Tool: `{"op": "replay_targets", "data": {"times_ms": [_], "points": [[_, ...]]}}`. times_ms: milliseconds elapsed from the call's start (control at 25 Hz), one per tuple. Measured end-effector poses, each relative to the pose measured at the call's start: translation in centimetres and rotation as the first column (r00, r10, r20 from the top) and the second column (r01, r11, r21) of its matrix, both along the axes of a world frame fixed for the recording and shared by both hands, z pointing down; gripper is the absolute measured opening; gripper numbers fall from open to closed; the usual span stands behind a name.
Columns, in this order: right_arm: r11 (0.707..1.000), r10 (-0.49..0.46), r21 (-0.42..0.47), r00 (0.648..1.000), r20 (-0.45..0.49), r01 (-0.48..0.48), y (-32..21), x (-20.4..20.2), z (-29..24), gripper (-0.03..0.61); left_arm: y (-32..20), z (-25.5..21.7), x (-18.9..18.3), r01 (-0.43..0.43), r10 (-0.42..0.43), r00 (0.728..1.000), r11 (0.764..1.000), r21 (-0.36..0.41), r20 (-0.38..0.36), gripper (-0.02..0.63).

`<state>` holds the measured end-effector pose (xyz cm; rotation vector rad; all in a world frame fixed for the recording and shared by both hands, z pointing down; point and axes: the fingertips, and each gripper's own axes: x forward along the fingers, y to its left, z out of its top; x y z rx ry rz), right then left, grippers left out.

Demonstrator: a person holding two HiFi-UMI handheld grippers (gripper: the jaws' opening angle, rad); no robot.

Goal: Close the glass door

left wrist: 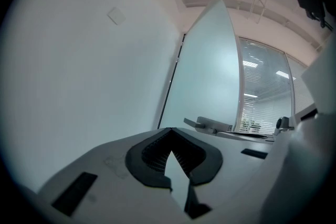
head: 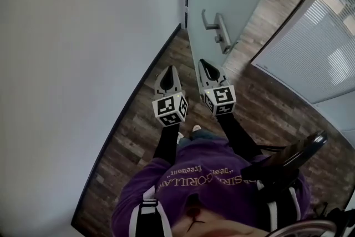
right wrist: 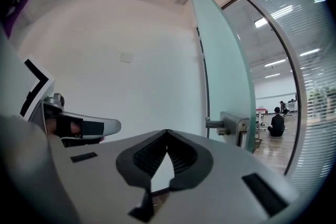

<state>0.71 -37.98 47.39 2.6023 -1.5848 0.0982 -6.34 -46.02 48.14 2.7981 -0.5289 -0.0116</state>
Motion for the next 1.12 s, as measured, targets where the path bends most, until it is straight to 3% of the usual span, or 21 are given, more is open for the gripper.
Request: {"op": "replay_targets", "data": {"times_ms": [320,600,880,1120], "points": [[0.999,0.049,0.012,0.999,0.016,-0.049,3.8,3.9,0.4,-0.009,3.6,0.1,6.2,-0.082,0.081,0.997,0.997,0.011,0.014,0.000],[0.988,0.153,0.012,0.988,0.025,-0.153,8.3,6.2,1.4,-0.009,5.8,1.2,9.8,-0.150,0.150,0.988,0.989,0.002,0.034,0.000],[0.948,0.316,0.023,0.948,0.023,-0.317,12.3,8.9,1.3,-0.009,5.8,1.1,13.2,-0.221,0.220,0.975,0.975,0.010,0.033,0.000],[0.893,0.447,0.046,0.894,0.034,-0.448,14.0,9.8,0.8,-0.009,5.0,0.5,15.2,-0.334,0.331,0.943,0.939,0.079,0.046,0.000]]}}
